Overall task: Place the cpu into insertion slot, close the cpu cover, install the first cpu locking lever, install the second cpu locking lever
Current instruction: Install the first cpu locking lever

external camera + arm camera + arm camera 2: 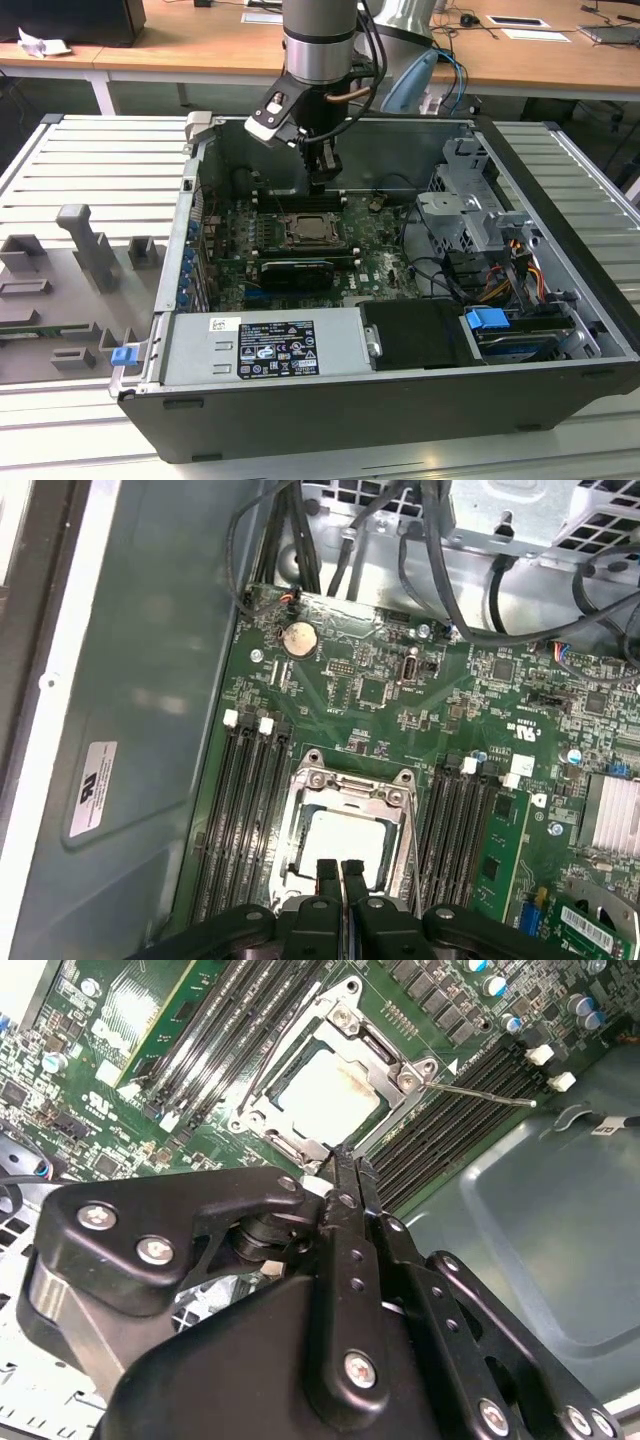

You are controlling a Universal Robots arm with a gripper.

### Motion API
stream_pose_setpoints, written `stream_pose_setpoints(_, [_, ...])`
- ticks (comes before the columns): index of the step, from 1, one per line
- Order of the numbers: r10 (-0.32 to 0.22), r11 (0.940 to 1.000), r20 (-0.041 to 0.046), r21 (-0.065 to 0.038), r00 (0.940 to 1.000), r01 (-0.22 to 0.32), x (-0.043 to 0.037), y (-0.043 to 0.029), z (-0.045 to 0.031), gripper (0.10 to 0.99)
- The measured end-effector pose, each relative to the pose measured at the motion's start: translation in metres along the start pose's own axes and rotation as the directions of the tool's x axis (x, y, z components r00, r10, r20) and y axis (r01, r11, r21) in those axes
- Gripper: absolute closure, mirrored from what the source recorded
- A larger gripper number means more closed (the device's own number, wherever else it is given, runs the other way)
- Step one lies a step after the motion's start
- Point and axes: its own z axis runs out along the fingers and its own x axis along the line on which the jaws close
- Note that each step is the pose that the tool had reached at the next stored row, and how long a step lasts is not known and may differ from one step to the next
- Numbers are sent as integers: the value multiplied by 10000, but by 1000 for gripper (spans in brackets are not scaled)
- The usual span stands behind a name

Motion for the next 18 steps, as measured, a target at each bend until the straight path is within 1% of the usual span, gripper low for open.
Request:
stream_pose_setpoints(8, [-411, 9992, -22, 6, 9992, 411, 0, 0, 0, 937])
stream_pose_setpoints(11, [-633, 9980, -35, 8, 9980, 633, 0, 0, 0, 937])
stream_pose_setpoints(18, [-920, 9958, -50, 11, 9958, 920, 0, -1, 0, 937])
